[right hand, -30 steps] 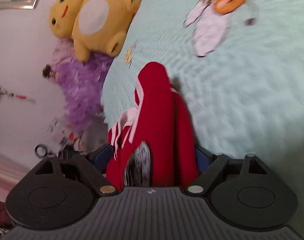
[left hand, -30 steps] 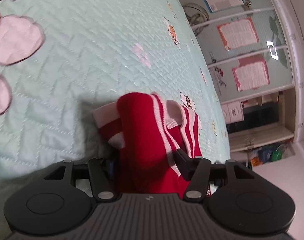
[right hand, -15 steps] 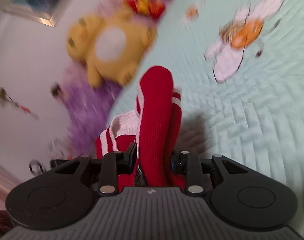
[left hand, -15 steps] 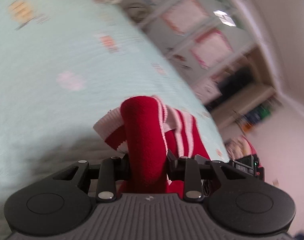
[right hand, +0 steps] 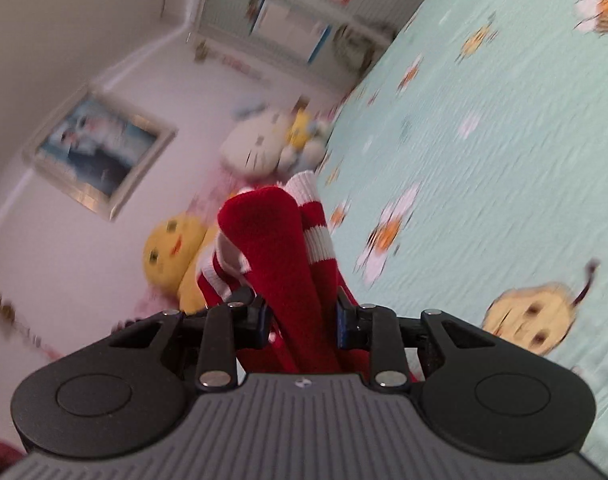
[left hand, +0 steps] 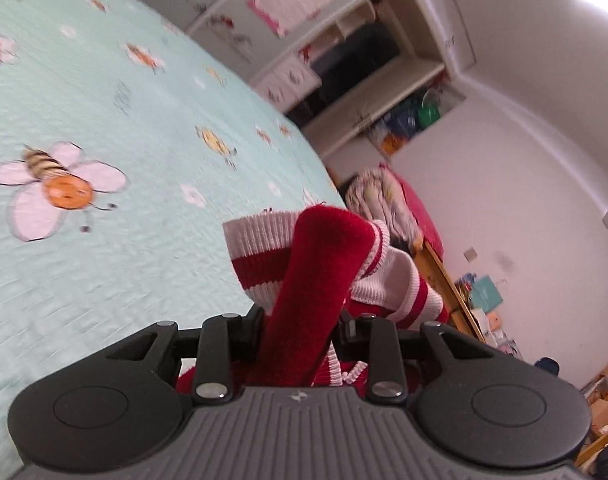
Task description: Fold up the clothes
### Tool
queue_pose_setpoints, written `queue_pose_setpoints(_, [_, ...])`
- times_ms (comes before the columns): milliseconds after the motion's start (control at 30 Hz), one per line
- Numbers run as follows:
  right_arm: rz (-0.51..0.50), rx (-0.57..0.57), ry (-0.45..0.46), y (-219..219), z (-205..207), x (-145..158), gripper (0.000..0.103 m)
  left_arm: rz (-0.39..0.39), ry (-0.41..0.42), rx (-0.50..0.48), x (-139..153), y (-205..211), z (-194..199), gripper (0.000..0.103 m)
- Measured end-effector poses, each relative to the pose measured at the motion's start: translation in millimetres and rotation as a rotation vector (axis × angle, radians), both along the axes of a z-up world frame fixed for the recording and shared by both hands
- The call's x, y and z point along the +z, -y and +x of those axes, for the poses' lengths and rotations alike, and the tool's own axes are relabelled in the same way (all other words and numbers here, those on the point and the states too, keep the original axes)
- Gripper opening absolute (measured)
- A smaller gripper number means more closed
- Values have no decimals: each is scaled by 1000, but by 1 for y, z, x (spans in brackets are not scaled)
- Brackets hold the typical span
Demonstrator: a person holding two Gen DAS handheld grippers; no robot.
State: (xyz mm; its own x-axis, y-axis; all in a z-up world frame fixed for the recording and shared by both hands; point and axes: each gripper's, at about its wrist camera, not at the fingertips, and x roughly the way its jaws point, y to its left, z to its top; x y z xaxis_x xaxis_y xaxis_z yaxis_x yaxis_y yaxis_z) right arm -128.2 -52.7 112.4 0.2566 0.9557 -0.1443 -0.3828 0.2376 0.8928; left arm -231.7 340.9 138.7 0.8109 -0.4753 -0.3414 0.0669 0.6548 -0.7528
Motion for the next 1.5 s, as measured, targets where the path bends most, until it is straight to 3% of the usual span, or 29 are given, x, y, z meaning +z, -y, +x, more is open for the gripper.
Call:
queue_pose_setpoints(200, [-63,-88,-5,-1,78,-15,28,34,-52,-31,-19,-6,95,33])
queue_pose_setpoints(333, [-132,-111,-45,-18,137,-42,26,62,-117,-7,-55,-18,152,33])
queue_pose_setpoints(467, [-295,-153,-127,-39,176,-90,28,117,-249,116,-111,-36,184,41])
queue_pose_setpoints(500, [-340,-169,-154,-44,184,-103,31,105,-269,169,-121,-42,183,47])
queue_pose_setpoints(600, [-278,-233,-157,-34,179,-109,34,35,-217,301,-120,-57,165,61])
queue_pose_setpoints(700, [-221,-313,-75,-23,157,-87,35,75,-121,373,-96,-59,143,64])
queue_pose_setpoints(767, [-160,-313,-47,-23,147,-74,36,89,-28,328,-78,-47,135,64])
queue_pose_setpoints(833, [-130,-282,-89,-37,148,-75,37,97,21,234,-69,-29,141,66])
queue_pose_setpoints(900, [-104,-249,-135,-51,150,-77,37,134,-4,188,-75,-13,159,66])
queue_pose_setpoints(1000, [-97,-300,-260,-64,170,-109,37,158,-106,248,-107,-11,178,61])
queue_pose_setpoints(1033, [-123,-320,-281,-65,177,-121,36,167,-136,278,-121,-13,183,48])
queue_pose_setpoints(1067, [-156,-343,-286,-67,181,-131,11,173,-146,307,-129,-15,184,43])
queue_pose_setpoints(1100, [-189,-366,-288,-69,184,-140,0,174,-135,325,-129,-16,179,41])
queue_pose_setpoints(1200, [-156,-379,-309,-60,178,-142,0,217,-136,322,-119,-15,174,42])
queue_pose_setpoints(1233, [-169,-378,-293,-61,176,-137,1,244,-142,318,-112,-13,173,44])
queue_pose_setpoints(1300, [-164,-382,-245,-60,169,-117,22,281,-134,331,-96,-7,170,54])
queue_pose_setpoints(1367, [-141,-372,-218,-61,166,-98,34,274,-87,340,-84,0,167,63])
queue_pose_setpoints(1433, [-144,-345,-211,-73,171,-90,35,256,-51,307,-78,6,172,68])
queue_pose_setpoints(1500, [-187,-347,-203,-87,179,-90,35,255,-83,258,-87,11,189,68])
